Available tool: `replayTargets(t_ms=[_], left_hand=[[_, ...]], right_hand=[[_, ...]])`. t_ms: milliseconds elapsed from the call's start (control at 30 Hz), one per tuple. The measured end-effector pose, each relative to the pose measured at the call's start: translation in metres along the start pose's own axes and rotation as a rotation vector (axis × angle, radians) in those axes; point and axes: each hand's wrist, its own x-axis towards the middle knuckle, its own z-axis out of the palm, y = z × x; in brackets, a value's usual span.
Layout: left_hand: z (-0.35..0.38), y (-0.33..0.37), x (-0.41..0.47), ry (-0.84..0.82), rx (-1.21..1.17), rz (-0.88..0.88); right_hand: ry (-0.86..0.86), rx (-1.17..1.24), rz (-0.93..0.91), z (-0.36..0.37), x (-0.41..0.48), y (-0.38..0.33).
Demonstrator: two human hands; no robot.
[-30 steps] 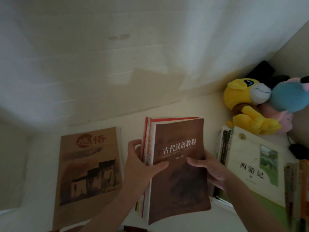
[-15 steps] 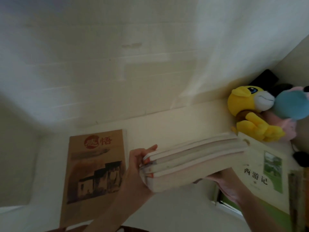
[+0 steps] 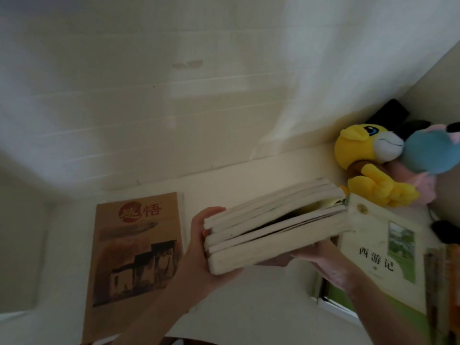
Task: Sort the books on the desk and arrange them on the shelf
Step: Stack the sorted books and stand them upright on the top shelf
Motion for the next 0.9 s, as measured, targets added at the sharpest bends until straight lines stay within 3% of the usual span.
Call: replayTargets(t_ms=[100, 233, 667, 900], left_hand=[[-0.005, -0.009, 0.012, -0.085, 0.009, 0.125], [-0.013, -0.014, 0.023, -0.122, -0.019, 0.123], [-0.005, -0.022, 0.022, 0.006, 0.02, 0.04], [0.005, -0.023, 0.012, 0.075, -0.014, 0.086]], right_hand=[[0.044, -0.079, 0.013, -0.001, 0.003, 0.001], [0.061, -0.036, 0.028, 0.004, 0.009, -0.002], [0.119, 0.019, 0.049, 0.017, 0.01, -0.006], [0.136, 0.025, 0.057, 0.02, 0.005, -0.005]])
